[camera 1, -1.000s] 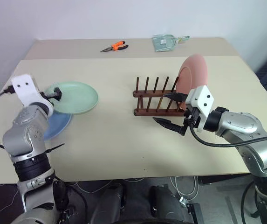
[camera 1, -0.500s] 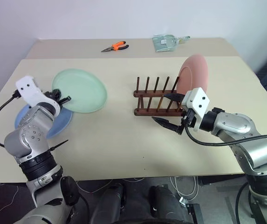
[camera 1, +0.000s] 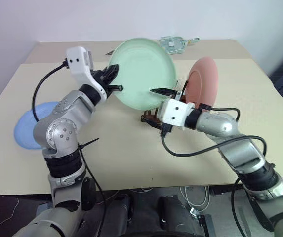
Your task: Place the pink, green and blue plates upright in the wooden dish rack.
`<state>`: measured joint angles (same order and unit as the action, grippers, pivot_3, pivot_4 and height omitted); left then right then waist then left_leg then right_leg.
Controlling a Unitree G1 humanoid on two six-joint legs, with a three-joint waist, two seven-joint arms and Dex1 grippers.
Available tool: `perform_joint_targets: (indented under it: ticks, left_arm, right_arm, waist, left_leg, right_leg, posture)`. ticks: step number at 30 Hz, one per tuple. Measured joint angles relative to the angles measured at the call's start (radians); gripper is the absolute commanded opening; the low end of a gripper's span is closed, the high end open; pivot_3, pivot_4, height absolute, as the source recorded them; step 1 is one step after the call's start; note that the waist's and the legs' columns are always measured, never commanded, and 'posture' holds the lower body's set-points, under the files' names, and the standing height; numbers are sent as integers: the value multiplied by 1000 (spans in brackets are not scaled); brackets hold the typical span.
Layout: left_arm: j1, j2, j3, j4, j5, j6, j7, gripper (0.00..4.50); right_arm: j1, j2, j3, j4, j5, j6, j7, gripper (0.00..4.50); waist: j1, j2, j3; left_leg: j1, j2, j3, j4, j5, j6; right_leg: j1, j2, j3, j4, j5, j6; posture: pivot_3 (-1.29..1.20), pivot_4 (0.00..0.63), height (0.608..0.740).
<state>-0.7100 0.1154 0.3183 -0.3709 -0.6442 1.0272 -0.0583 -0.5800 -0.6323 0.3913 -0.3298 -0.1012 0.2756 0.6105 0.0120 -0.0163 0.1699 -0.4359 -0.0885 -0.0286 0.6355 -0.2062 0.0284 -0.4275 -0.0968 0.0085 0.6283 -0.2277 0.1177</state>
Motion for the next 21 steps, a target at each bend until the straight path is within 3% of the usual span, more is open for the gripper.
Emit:
perform_joint_targets:
  ticks: [3, 7, 8, 14, 18, 21]
  left_arm:
    - [-2, 0, 1, -5, -15, 20, 23, 0]
    - [1, 13, 20, -6, -22, 27, 42, 0]
    - [3, 19, 23, -6, -26, 25, 41, 374]
    - [2, -3, 39, -11, -40, -57, 64, 3152]
    - [-43, 40, 86, 61, 32, -207, 120, 3152]
    - [13, 185, 59, 125, 144, -334, 60, 3152]
  right_arm:
    - [-22, 24, 29, 81, -108, -64, -36, 2752]
    - [-23, 39, 28, 102, -187, -118, -68, 632]
    - [-23, 39, 30, 104, -203, -131, -67, 158]
    - [-15, 64, 13, 122, -258, -182, -91, 0]
    - [41, 102, -89, 107, -217, -183, -129, 0]
    - [114, 164, -216, 42, -62, -133, -127, 0]
  waist:
    - [-1, 0, 0]
    - [-1, 0, 0]
    - [0, 0, 0]
    - [1, 0, 0]
    - [-1, 0, 0]
    - [-6, 0, 0]
  left_leg:
    - [0, 0, 0, 0, 1, 1]
    - [0, 0, 0, -1, 1, 1]
    - [0, 0, 0, -1, 2, 1]
    - [0, 0, 0, 0, 1, 1]
    - [0, 0, 0, -1, 2, 1]
    - [1, 0, 1, -5, 2, 0]
  right_leg:
    - [-1, 1, 0, 0, 0, 0]
    - [-1, 2, 0, 0, 0, 0]
    - [-1, 2, 0, 1, 0, 0]
    - [0, 2, 0, 0, 0, 0]
    - [0, 2, 0, 1, 0, 0]
    - [-2, 3, 1, 1, 0, 0]
  posture:
    - [0, 150, 719]
    - [0, 150, 719]
    - [0, 150, 719]
    - [0, 150, 719]
    - [0, 150, 719]
    - [0, 150, 719]
